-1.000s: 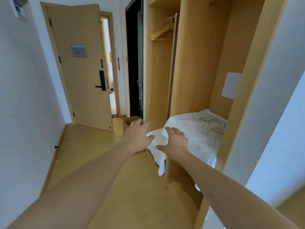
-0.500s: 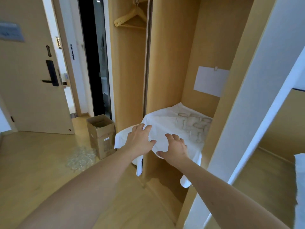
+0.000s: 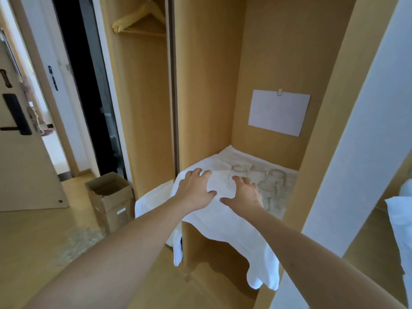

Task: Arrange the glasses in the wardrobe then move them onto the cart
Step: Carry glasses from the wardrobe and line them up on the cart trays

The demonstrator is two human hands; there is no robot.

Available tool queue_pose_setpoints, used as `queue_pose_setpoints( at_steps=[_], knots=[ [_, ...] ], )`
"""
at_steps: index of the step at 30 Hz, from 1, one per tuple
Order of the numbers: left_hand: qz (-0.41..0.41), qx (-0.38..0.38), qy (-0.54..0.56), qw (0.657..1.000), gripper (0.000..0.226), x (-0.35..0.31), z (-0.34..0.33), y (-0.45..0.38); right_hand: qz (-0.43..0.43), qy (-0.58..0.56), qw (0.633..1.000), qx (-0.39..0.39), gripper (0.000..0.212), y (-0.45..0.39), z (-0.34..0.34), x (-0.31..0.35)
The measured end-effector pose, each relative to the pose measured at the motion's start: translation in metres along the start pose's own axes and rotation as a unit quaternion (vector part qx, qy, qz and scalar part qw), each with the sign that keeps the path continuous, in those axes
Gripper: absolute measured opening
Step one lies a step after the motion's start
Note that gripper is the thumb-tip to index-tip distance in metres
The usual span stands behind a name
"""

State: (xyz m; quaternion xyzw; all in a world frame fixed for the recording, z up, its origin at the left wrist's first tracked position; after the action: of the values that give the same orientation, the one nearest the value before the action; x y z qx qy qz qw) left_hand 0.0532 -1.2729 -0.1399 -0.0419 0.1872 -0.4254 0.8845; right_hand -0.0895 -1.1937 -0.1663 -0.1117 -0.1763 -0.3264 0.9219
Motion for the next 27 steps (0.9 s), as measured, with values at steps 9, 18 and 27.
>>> queue_pose_setpoints(
  at_steps=[9,18,27],
  knots=[
    [-0.056,0.048,0.018,0.997,0.075,0.003,-0.045,-0.105,-0.074,0.011,0.997,0.000,0.083,-0.083,-0.001,-0.038],
    [-0.128,0.099,0.041,0.986,0.077,-0.004,-0.094,-0.209,-0.149,0.014,0.988,-0.022,0.093,-0.162,-0.004,-0.075],
    [-0.193,0.252,0.009,0.948,0.107,-0.004,-0.140,-0.288,-0.214,0.035,0.974,0.060,0.098,-0.224,-0.025,-0.100]
  ],
)
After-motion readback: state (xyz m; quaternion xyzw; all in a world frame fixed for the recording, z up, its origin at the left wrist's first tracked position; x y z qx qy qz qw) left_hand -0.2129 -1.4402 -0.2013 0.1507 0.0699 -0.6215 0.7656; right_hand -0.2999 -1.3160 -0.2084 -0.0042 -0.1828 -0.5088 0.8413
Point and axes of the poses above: each hand's wrist, its own y-axis away from the middle knuckle, its own z-axis out of the back of the hand, x = y × z, the point moved 8 cm from there along -y, towards the middle knuckle, and after that the axes turned 8 degrees about -z, right-handed, at the moved point
